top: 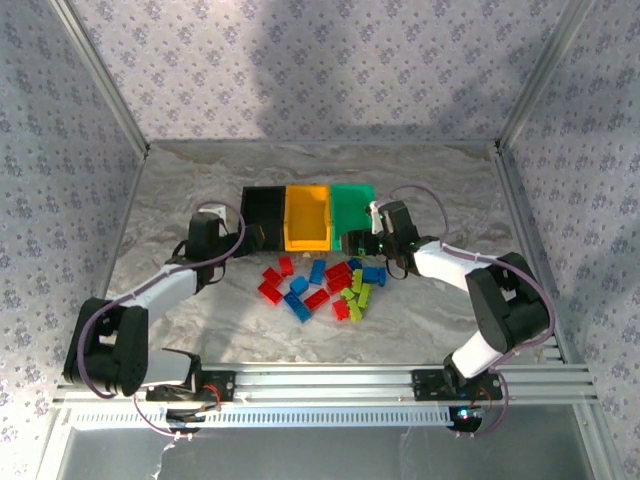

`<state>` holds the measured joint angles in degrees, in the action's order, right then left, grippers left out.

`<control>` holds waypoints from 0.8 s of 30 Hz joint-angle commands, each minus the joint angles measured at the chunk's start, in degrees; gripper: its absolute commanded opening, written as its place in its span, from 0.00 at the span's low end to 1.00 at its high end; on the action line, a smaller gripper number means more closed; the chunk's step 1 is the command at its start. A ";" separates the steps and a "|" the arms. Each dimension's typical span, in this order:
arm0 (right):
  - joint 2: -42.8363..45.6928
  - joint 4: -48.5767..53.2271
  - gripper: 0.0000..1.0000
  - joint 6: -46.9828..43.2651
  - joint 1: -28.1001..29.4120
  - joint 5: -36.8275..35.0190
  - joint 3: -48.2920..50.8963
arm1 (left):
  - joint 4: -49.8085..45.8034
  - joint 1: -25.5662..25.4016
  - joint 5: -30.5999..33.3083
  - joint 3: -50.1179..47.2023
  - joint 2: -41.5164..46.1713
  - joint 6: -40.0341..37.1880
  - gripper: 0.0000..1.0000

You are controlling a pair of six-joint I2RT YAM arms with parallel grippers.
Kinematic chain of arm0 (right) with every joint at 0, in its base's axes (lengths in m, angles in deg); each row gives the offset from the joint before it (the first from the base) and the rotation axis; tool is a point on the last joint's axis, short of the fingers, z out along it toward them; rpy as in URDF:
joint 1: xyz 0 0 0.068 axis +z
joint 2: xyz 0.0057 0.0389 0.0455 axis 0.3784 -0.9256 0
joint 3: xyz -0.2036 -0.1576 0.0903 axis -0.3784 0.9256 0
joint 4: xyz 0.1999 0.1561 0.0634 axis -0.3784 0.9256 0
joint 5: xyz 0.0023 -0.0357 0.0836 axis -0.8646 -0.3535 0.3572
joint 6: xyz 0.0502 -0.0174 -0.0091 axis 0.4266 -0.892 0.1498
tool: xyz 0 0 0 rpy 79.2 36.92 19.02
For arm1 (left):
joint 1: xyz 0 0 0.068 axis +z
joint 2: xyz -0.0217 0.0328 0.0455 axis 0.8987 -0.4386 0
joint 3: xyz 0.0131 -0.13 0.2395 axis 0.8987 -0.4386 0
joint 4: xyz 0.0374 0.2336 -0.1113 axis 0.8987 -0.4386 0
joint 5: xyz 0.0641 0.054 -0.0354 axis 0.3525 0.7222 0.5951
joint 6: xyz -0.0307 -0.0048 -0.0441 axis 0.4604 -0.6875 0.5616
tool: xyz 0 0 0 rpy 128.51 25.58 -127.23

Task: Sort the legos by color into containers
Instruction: Move the container to the top-center of the table, then rotate the lego at the center of the table.

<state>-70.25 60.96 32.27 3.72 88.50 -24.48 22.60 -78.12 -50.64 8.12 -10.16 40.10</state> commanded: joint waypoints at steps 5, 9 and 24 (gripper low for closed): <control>5.25 -0.46 1.00 -0.08 -0.69 -4.47 2.75 | 1.31 -2.71 -1.23 -1.21 3.76 -2.73 0.96; 7.98 -1.20 1.00 1.16 -0.73 -8.68 4.76 | 1.31 -7.36 -0.43 -0.90 4.80 -6.82 0.94; 14.55 0.84 1.00 3.83 -3.60 -19.13 8.54 | -10.24 -21.73 5.47 10.59 -7.32 -16.30 0.74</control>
<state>-55.97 60.77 34.91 0.33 71.32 -16.51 16.78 -99.19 -47.53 16.31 -16.85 24.87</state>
